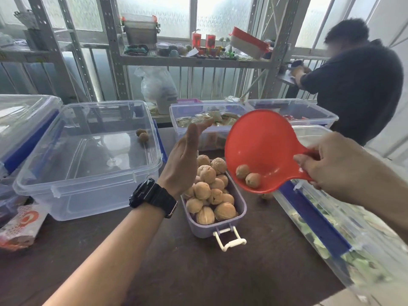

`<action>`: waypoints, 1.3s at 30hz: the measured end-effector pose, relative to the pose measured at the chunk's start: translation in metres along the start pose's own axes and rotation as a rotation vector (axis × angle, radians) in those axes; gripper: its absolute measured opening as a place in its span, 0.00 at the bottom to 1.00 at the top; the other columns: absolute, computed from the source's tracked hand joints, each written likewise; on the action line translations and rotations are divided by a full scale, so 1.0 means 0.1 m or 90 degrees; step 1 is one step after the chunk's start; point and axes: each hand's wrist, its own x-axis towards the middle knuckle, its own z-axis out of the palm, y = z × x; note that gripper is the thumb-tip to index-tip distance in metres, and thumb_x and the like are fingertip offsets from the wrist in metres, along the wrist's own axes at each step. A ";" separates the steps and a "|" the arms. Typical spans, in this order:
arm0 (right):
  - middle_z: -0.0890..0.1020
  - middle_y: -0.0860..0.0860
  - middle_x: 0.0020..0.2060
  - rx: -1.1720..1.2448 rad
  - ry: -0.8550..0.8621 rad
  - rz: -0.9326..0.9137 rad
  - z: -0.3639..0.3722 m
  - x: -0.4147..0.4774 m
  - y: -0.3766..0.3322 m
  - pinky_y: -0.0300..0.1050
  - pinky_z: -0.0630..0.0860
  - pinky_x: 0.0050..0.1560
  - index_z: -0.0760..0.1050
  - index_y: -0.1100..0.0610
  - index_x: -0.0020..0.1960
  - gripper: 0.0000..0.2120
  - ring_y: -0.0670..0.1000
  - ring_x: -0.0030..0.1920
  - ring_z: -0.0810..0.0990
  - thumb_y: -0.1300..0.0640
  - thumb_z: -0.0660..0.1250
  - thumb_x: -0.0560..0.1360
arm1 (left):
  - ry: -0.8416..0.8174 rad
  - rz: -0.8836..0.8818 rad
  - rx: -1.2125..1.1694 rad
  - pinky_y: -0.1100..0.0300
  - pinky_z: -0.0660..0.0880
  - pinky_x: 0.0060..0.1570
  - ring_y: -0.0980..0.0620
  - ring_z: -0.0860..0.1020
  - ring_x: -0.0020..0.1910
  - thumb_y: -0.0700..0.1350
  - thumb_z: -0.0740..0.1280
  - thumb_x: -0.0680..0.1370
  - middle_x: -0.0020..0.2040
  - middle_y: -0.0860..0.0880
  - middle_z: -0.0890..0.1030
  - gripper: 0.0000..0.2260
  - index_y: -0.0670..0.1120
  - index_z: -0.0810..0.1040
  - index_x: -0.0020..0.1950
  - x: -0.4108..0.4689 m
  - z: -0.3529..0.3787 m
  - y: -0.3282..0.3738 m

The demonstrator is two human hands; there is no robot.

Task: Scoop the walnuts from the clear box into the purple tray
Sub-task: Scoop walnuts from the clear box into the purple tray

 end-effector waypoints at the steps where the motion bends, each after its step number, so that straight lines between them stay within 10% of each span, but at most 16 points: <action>1: 0.79 0.56 0.27 -0.033 0.009 -0.003 0.03 -0.07 -0.05 0.49 0.75 0.33 0.75 0.58 0.32 0.17 0.56 0.29 0.79 0.51 0.65 0.76 | 0.012 0.012 0.000 0.86 0.55 0.57 0.81 0.61 0.64 0.69 0.37 0.73 0.74 0.56 0.69 0.40 0.52 0.68 0.75 -0.01 0.01 0.04; 8: 0.69 0.51 0.29 -0.117 0.074 -0.017 0.12 -0.44 -0.40 0.44 0.64 0.31 0.62 0.53 0.31 0.17 0.56 0.32 0.71 0.52 0.61 0.77 | 0.107 0.112 0.061 0.69 0.54 0.72 0.67 0.60 0.74 0.73 0.33 0.72 0.76 0.55 0.67 0.44 0.52 0.66 0.77 -0.22 0.08 0.35; 15: 0.59 0.48 0.27 -0.226 0.120 -0.073 0.17 -0.69 -0.61 0.44 0.63 0.34 0.75 0.59 0.44 0.07 0.49 0.27 0.58 0.56 0.63 0.76 | 0.235 0.245 0.169 0.46 0.64 0.71 0.55 0.65 0.75 0.63 0.36 0.81 0.74 0.52 0.70 0.35 0.45 0.69 0.75 -0.61 0.24 0.32; 21: 0.70 0.49 0.35 -0.244 0.141 -0.088 0.16 -0.70 -0.61 0.44 0.65 0.36 0.76 0.58 0.45 0.07 0.60 0.42 0.80 0.56 0.62 0.76 | 0.217 0.243 0.239 0.43 0.63 0.71 0.51 0.64 0.76 0.61 0.35 0.81 0.75 0.49 0.69 0.36 0.43 0.67 0.75 -0.90 0.32 0.11; 32: 0.62 0.49 0.27 -0.230 0.156 -0.077 -0.02 -0.67 -0.55 0.45 0.64 0.35 0.73 0.59 0.39 0.06 0.58 0.32 0.69 0.57 0.67 0.73 | 0.222 0.231 0.285 0.46 0.64 0.71 0.52 0.65 0.75 0.58 0.39 0.82 0.74 0.49 0.70 0.33 0.42 0.69 0.74 -1.06 0.31 0.15; 39: 0.63 0.49 0.26 -0.125 0.272 -0.068 -0.39 -0.45 -0.27 0.46 0.64 0.35 0.75 0.61 0.40 0.11 0.53 0.26 0.61 0.55 0.63 0.76 | 0.065 0.287 0.587 0.54 0.72 0.52 0.49 0.77 0.47 0.49 0.63 0.77 0.42 0.52 0.80 0.08 0.49 0.78 0.41 -0.87 0.77 0.62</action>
